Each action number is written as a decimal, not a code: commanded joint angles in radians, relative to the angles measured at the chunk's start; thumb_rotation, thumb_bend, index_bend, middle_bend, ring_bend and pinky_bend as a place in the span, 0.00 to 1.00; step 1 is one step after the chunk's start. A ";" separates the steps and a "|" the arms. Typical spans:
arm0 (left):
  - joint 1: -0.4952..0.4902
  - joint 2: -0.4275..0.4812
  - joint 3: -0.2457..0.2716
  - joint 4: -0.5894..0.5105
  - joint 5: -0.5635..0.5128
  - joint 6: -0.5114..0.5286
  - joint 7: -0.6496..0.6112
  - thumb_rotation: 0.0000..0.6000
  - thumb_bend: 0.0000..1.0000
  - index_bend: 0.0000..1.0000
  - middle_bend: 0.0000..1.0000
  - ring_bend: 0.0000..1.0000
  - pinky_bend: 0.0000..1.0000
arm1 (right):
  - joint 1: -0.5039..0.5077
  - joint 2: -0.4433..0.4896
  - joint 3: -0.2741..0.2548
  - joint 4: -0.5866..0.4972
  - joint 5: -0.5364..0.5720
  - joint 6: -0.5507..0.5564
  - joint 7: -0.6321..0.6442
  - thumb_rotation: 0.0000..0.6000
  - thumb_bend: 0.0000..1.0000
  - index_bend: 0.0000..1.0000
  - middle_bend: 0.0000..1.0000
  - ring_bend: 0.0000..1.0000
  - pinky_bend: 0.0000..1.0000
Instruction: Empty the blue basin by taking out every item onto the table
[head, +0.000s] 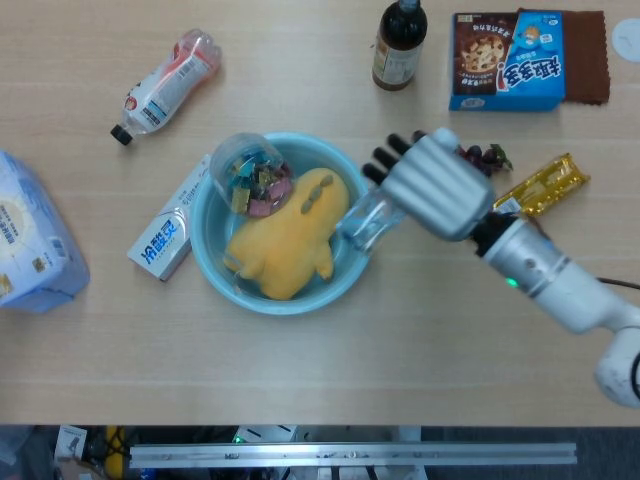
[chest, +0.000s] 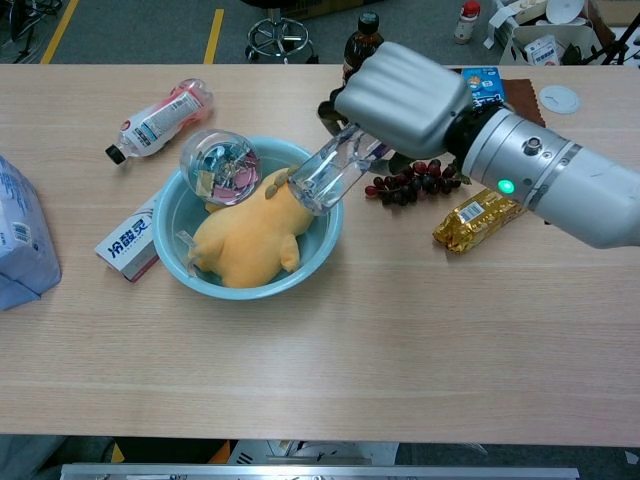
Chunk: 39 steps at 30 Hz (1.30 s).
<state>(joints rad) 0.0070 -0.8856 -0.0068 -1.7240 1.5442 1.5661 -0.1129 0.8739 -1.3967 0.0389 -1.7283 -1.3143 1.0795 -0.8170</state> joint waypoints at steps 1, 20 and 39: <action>-0.003 0.000 0.000 -0.005 0.005 -0.002 0.007 1.00 0.17 0.06 0.06 0.02 0.13 | -0.052 0.079 -0.024 -0.018 -0.013 0.031 0.042 1.00 0.33 0.62 0.58 0.58 0.71; -0.009 0.011 0.010 -0.074 0.030 -0.007 0.082 1.00 0.17 0.06 0.06 0.02 0.13 | -0.131 0.141 -0.153 0.019 -0.183 -0.082 0.204 1.00 0.33 0.62 0.58 0.58 0.71; -0.021 0.001 0.011 -0.069 0.023 -0.030 0.087 1.00 0.17 0.06 0.06 0.02 0.13 | -0.156 0.012 -0.118 0.164 -0.063 -0.195 0.080 1.00 0.32 0.43 0.43 0.38 0.57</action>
<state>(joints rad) -0.0138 -0.8846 0.0041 -1.7933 1.5674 1.5358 -0.0259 0.7222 -1.3725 -0.0893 -1.5723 -1.4000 0.8937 -0.7166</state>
